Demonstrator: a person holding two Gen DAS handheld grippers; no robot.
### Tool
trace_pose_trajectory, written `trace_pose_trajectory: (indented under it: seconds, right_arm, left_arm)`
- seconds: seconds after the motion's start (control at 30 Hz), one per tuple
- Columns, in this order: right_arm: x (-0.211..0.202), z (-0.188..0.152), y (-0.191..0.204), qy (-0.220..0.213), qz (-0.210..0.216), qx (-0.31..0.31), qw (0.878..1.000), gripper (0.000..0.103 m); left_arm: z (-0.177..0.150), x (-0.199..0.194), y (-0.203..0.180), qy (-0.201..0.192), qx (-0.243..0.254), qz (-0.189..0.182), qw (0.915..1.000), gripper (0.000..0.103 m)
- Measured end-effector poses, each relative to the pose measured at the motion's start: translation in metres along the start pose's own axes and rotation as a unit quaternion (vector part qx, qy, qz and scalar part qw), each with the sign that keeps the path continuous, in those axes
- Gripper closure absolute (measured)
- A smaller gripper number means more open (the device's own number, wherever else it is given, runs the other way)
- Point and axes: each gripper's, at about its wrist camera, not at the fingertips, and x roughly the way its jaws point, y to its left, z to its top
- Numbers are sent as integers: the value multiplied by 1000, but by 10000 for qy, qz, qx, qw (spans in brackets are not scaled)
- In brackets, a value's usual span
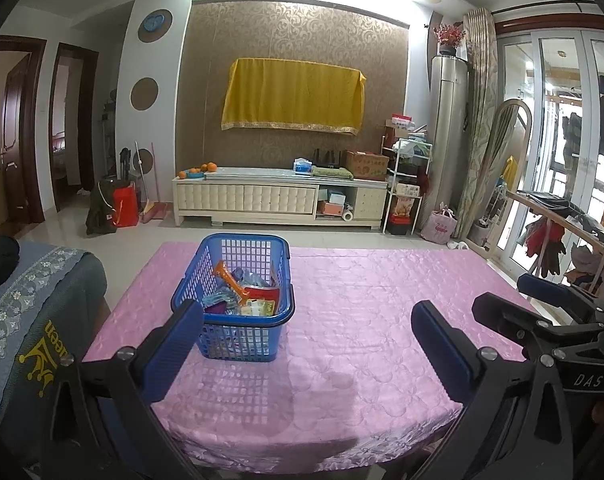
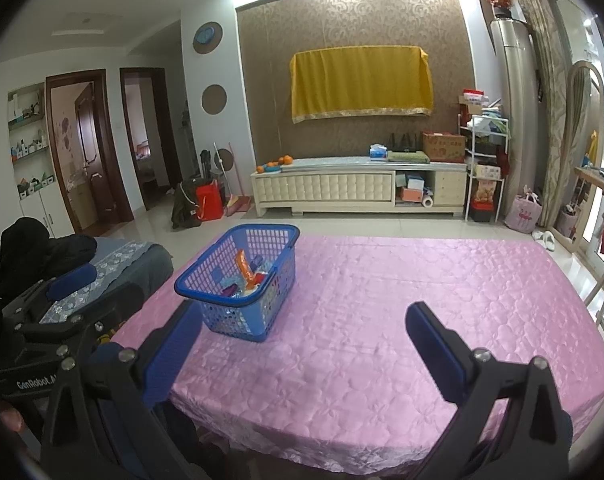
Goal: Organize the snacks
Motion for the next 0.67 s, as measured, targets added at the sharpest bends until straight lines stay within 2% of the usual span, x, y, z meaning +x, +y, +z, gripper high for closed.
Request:
trace_pose_trajectory:
  seconds: [0.67]
  right_arm:
    - [2, -1, -1, 54, 7, 0, 10000, 0]
  left_arm:
    - [-2, 3, 4, 105, -83, -38, 9999, 0]
